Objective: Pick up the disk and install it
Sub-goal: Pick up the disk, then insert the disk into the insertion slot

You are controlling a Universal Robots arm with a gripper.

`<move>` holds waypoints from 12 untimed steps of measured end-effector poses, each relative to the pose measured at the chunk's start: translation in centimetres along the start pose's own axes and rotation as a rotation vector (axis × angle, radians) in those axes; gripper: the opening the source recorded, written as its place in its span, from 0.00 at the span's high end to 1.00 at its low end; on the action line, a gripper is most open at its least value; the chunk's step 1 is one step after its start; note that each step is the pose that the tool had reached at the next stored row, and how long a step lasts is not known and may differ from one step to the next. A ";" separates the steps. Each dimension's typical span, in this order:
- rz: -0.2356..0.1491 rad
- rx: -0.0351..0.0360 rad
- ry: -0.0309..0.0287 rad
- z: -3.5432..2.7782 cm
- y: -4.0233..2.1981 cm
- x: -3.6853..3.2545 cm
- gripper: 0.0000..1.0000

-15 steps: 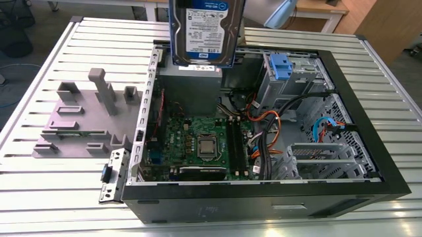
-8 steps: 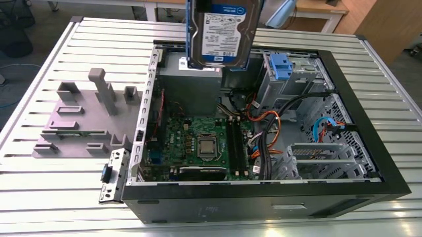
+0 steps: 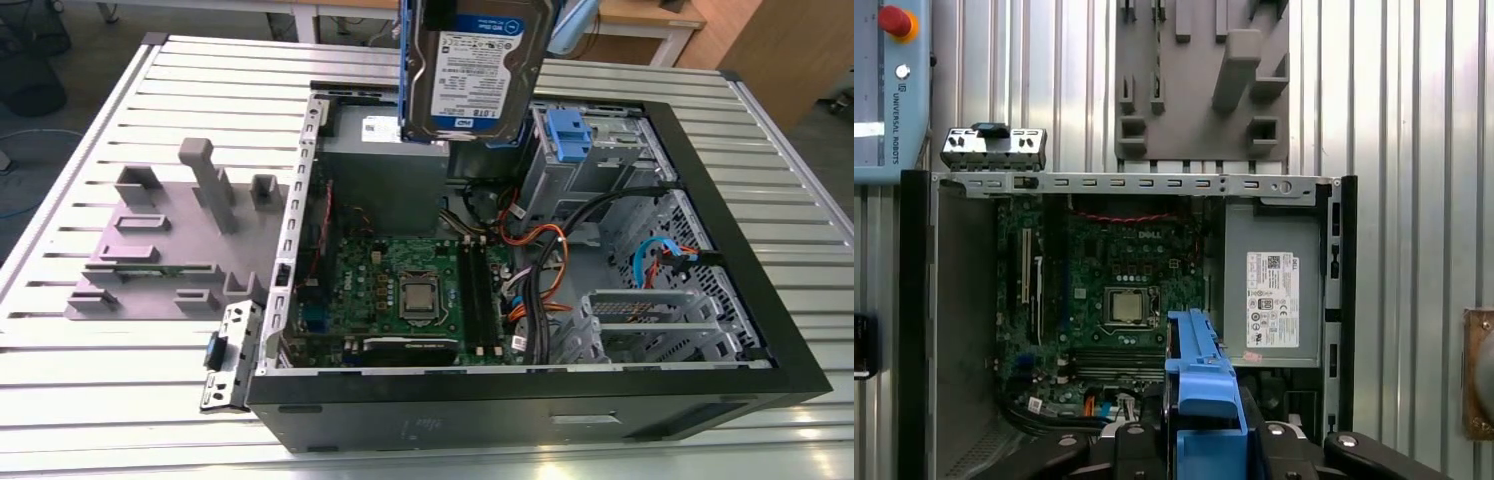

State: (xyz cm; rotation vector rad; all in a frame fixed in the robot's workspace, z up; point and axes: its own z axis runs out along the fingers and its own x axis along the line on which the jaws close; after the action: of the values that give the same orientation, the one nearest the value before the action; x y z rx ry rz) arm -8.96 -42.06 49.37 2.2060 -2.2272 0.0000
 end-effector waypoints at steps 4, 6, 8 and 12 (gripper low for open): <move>0.000 0.0002 -0.0001 0.01 0.00 0.09 0.63; 0.000 0.0002 -0.0001 0.01 0.00 0.09 0.63; 0.000 0.0002 -0.0001 0.01 0.00 0.09 0.63; 0.000 0.0002 -0.0001 0.01 0.00 0.10 0.63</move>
State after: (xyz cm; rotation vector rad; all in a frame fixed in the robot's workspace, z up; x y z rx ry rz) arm -8.95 -42.16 49.37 2.2062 -2.2273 0.0001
